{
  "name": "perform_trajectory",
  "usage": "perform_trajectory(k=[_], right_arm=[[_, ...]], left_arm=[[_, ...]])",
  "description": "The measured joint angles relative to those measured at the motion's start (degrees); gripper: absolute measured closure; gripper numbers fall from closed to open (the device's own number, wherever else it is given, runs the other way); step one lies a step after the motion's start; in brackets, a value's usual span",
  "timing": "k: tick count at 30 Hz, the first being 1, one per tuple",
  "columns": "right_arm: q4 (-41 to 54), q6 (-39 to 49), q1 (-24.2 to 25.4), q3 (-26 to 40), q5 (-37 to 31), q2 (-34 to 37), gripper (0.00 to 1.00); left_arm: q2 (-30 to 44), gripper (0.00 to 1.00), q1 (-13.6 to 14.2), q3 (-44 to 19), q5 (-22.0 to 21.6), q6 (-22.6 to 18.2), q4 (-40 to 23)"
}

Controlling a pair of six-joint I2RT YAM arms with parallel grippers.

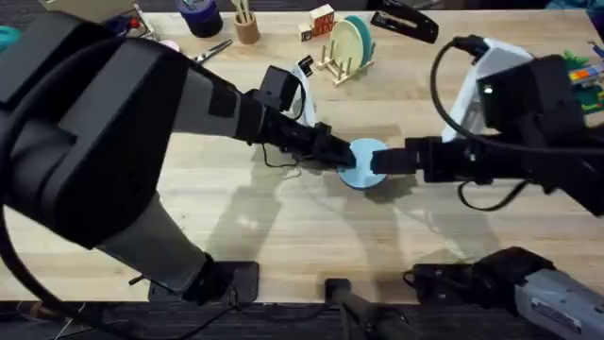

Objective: Pick up the plates from the table one by one and place each into a slot on the dish rack.

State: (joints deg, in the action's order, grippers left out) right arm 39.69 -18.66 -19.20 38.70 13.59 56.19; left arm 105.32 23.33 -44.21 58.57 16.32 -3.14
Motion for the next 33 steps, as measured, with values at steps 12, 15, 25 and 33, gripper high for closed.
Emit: perform_trajectory(k=[12,15,25,33], right_arm=[[-10.36,-0.85,5.05,-0.82,6.03,12.88,0.007],[-13.1,-0.84,6.14,-1.07,8.72,16.05,0.01],[-15.44,-0.74,6.68,-1.07,14.53,21.57,0.421],[-15.55,-0.92,7.54,-1.05,17.22,20.67,0.952]], left_arm=[[0.0,0.959,0.0,-0.02,0.0,0.0,0.0],[0.0,0.959,0.0,-0.02,-0.01,0.01,0.0],[0.0,0.959,0.04,-0.02,-0.02,0.02,-0.02],[-0.07,0.959,-0.46,-0.04,0.74,0.02,-0.09]])
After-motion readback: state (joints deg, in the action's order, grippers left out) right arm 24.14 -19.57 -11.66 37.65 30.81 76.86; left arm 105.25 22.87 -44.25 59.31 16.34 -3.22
